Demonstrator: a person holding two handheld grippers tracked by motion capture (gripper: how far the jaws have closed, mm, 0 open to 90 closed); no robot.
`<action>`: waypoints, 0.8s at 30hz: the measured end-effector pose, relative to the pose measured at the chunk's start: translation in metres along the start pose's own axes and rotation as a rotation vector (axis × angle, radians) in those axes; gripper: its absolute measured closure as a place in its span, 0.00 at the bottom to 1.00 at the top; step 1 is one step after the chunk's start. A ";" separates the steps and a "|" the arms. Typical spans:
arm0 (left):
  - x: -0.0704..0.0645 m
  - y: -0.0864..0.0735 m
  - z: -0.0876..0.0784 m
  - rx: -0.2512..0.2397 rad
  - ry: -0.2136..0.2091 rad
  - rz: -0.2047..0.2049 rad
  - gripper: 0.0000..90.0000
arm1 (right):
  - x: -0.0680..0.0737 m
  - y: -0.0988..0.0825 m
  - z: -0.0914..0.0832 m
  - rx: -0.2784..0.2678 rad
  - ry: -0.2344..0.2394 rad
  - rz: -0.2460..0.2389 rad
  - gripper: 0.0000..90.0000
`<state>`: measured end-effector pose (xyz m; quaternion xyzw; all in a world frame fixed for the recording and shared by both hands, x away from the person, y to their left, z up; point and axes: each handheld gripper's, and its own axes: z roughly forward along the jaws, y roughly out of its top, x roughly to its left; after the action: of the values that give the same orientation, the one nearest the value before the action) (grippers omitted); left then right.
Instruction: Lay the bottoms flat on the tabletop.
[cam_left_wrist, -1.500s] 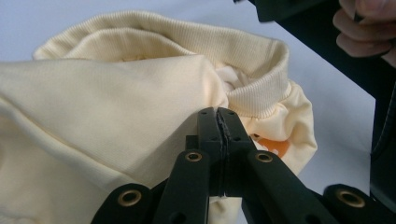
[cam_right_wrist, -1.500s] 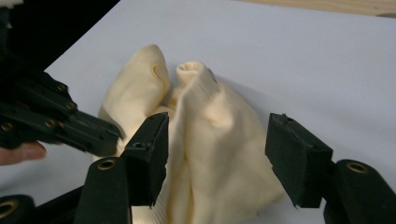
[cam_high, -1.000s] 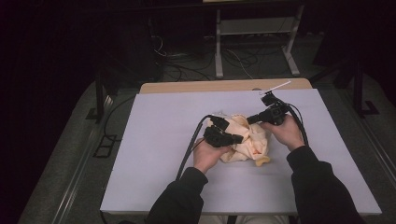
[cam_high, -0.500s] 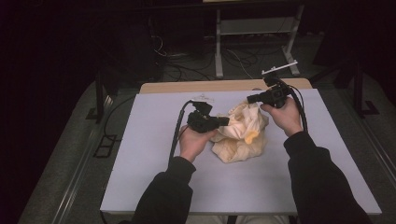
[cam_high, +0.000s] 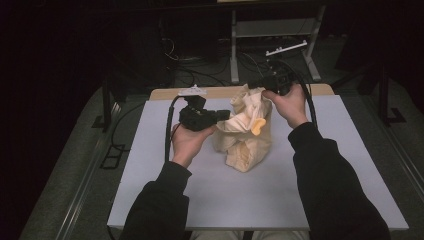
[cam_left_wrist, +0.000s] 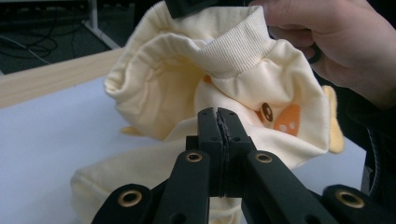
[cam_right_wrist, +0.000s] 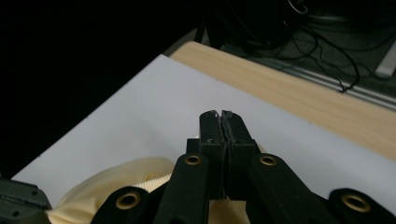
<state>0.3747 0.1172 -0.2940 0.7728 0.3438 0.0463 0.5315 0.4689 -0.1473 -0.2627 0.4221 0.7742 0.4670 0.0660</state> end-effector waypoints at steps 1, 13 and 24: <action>0.000 0.000 -0.003 -0.002 -0.002 -0.001 0.98 | 0.003 0.003 0.000 -0.005 0.003 -0.007 0.96; -0.010 -0.019 0.011 0.048 -0.037 -0.006 0.98 | 0.017 0.005 0.010 0.032 0.036 -0.057 0.96; -0.049 -0.054 0.073 0.129 -0.156 0.007 0.98 | -0.011 -0.037 0.018 0.126 -0.020 -0.043 0.96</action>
<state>0.3430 0.0421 -0.3571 0.8077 0.3008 -0.0345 0.5059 0.4630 -0.1512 -0.3051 0.4135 0.8102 0.4116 0.0572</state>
